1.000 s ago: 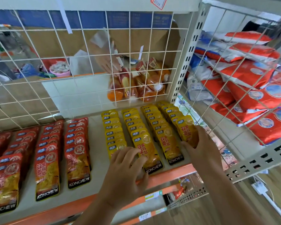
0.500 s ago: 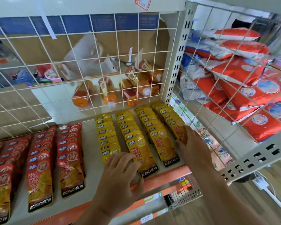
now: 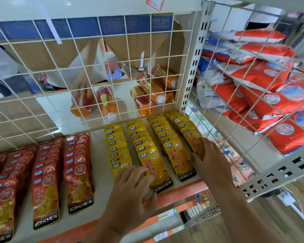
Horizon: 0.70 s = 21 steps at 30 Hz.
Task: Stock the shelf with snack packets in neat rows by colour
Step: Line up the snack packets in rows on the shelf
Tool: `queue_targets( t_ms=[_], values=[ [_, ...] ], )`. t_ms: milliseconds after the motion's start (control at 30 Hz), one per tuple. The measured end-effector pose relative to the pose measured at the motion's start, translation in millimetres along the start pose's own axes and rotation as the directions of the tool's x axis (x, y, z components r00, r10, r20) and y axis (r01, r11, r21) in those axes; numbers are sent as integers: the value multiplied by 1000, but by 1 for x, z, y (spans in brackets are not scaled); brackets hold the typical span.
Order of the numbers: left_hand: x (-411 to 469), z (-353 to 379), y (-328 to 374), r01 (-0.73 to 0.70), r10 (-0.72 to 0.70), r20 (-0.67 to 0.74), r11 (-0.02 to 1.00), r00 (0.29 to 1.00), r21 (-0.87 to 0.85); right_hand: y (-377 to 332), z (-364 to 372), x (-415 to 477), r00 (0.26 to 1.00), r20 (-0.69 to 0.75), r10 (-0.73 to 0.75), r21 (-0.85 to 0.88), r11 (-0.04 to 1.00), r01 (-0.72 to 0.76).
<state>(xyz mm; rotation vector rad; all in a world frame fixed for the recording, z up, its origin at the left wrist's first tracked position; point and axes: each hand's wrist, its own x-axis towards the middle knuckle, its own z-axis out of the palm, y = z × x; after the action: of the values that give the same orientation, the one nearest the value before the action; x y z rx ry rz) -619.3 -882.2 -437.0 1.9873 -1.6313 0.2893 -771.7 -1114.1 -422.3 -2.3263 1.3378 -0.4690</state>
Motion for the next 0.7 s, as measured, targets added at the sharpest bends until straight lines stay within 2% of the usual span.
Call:
queue_targets(
  t_ms=[400,600,700],
  values=[
    [0,1,2,36,-37,31,998,999,43,2,-8,-10,999,-33,-40,130,991,44],
    [3,1,4,74,-78,25,990,997,118,0,-5,-16,993,-66,-100,108,988,107],
    [3,0,5,85,-92,44,985,995,148,-6,-5,-20,991,-34,-130,101,986,133]
  ],
)
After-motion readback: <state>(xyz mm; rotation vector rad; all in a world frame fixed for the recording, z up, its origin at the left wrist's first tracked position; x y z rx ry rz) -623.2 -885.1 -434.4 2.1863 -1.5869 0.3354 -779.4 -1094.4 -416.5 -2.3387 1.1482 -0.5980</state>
